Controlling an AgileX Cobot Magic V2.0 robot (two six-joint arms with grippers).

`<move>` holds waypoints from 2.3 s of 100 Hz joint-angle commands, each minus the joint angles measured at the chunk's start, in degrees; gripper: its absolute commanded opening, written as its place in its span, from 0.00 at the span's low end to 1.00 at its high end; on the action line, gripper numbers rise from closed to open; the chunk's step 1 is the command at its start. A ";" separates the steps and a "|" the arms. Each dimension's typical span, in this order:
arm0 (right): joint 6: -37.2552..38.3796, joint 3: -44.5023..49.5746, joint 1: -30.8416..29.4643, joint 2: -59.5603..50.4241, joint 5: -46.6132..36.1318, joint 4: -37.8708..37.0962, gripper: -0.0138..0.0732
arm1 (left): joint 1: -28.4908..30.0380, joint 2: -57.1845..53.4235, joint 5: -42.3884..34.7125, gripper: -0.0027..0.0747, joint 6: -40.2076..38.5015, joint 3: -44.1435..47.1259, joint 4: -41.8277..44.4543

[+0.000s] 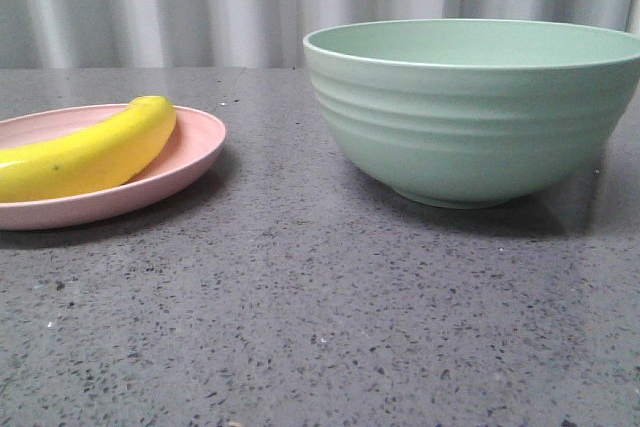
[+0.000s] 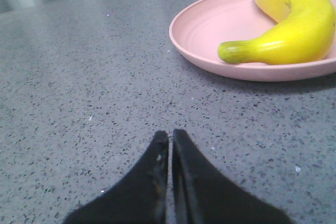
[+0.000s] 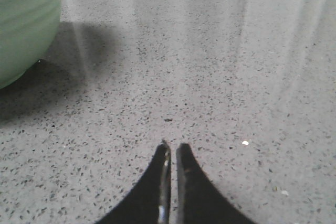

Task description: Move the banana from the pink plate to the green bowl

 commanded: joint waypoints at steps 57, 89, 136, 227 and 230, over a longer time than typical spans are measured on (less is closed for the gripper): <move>-0.15 1.16 -0.34 -1.36 -1.13 -0.52 0.08 | 0.14 -1.60 -5.59 0.01 0.08 0.53 -0.28; -0.15 1.16 -0.34 -1.36 -3.96 -0.52 0.08 | 0.14 -1.60 -9.00 0.01 0.08 0.53 -0.28; 0.41 1.16 -0.34 -1.36 -7.56 4.27 0.08 | 0.14 -1.60 -13.19 0.01 0.08 0.53 -0.92; 0.41 1.16 -0.34 -1.36 -10.86 4.36 0.09 | 0.14 -1.60 -13.30 0.01 0.08 0.53 -0.92; 0.41 1.16 -0.34 -1.36 -10.86 4.36 0.09 | 0.14 -1.60 -13.30 0.01 0.08 0.53 -0.92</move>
